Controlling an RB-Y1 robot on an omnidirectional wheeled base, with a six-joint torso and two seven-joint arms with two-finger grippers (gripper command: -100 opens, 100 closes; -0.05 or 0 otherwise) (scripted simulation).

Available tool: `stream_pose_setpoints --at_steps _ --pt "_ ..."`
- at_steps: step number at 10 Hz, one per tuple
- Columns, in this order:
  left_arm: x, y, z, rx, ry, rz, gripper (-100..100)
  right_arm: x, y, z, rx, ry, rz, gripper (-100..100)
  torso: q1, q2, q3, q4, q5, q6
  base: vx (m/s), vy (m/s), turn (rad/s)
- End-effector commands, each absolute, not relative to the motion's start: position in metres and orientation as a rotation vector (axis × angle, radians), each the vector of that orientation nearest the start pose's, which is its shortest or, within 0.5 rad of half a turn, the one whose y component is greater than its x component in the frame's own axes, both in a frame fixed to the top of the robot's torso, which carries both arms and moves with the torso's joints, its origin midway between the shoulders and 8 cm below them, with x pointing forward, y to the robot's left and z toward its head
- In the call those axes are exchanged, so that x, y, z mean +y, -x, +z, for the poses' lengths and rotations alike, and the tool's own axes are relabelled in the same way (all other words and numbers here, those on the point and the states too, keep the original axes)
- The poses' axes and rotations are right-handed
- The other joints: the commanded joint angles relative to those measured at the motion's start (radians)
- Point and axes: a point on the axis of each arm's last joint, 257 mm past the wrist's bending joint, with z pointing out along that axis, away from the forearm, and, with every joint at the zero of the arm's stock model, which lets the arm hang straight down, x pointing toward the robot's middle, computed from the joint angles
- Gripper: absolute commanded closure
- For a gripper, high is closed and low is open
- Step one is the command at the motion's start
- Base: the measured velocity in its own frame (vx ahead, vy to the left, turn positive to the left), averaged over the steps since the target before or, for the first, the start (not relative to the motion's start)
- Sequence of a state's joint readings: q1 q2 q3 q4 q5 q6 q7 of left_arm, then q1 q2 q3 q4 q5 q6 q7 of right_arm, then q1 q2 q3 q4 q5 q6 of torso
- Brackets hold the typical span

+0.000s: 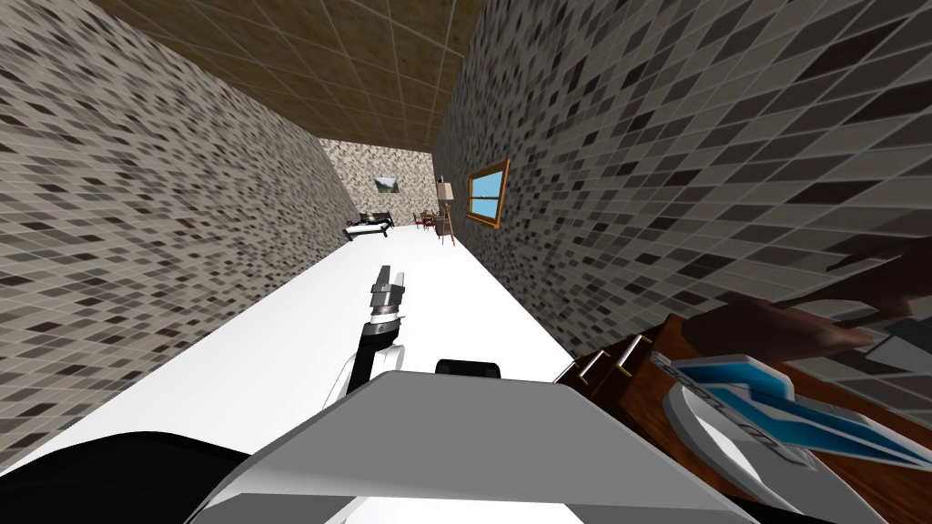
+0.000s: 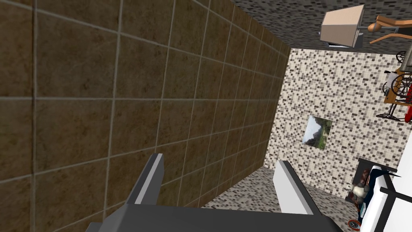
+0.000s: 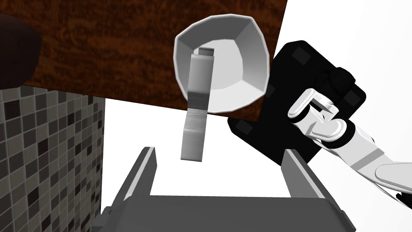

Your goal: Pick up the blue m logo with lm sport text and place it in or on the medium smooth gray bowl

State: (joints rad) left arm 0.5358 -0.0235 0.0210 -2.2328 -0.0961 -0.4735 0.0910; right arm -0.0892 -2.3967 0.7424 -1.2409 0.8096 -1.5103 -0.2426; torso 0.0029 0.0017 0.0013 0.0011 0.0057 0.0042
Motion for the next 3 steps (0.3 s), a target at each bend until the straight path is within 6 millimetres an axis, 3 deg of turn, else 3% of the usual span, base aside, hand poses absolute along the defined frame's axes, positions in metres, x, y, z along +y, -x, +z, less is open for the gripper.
stream_pose_setpoints --at_steps 1,3 --pt "0.2855 -0.3537 -0.0145 0.696 0.736 -1.266 0 -0.6363 -0.1404 0.0106 3.209 1.01 -0.077 0 0.0 0.0 0.0 0.0 0.0 0.0 0.0 0.0 0.0" --pt "0.2855 -0.3537 -0.0145 0.696 0.736 -1.266 0 -0.6363 -0.1404 0.0106 3.209 1.01 -0.077 0 0.0 0.0 0.0 0.0 0.0 0.0 0.0 0.0 0.0"
